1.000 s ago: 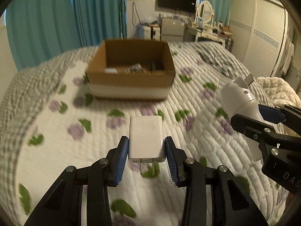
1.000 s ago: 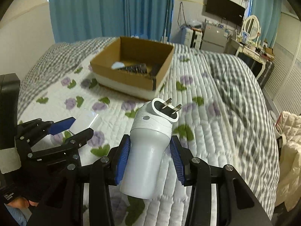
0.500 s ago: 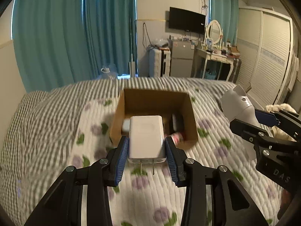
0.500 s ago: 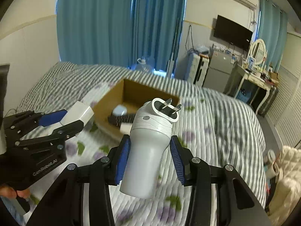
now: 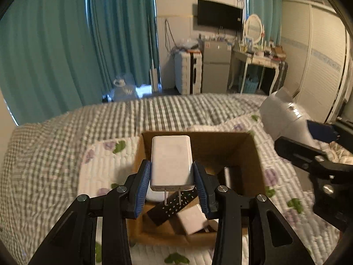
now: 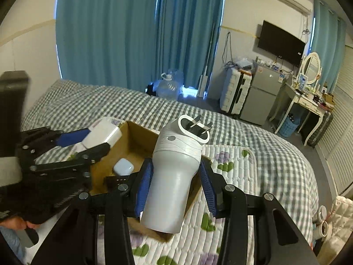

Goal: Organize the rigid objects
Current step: 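Carry both items over the box and open both tools to drop them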

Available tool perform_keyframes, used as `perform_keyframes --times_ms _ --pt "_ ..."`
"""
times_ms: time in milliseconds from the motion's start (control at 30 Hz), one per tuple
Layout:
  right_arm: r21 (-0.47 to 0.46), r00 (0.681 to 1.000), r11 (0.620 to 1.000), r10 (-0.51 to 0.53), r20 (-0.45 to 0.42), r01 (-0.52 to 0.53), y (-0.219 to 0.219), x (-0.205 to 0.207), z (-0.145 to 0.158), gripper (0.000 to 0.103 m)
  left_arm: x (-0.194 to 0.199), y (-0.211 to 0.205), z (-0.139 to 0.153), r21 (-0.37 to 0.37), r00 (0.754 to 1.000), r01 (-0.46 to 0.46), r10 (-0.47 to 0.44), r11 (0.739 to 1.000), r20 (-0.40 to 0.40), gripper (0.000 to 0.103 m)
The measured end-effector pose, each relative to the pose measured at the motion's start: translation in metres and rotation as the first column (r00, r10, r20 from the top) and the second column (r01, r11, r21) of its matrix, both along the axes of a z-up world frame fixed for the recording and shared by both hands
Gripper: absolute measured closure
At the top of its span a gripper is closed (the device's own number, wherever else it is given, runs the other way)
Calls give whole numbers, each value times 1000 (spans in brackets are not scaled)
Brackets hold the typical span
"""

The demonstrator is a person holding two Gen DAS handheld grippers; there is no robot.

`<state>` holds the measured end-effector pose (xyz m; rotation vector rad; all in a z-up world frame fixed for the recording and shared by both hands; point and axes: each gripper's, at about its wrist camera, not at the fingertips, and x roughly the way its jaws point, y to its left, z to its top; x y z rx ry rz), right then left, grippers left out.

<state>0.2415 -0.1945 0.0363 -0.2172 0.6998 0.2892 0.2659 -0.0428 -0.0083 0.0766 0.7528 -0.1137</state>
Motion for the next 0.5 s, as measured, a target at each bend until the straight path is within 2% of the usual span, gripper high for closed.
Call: perform_keyframes --times_ms 133,267,367,500 --pt "-16 999 1000 4 -46 -4 4 29 -27 60 25 -1 -33 -3 999 -5 5 1000 -43 63" --pt "-12 996 1000 1 -85 -3 0 43 -51 60 36 1 -50 -24 997 -4 2 1000 -77 63" --pt "-6 994 1000 1 -108 -2 1 46 -63 60 38 0 -56 -32 996 -6 3 999 -88 61" --pt "-2 994 1000 0 -113 0 -3 47 -68 60 32 -1 -44 -23 999 5 -5 1000 -38 53"
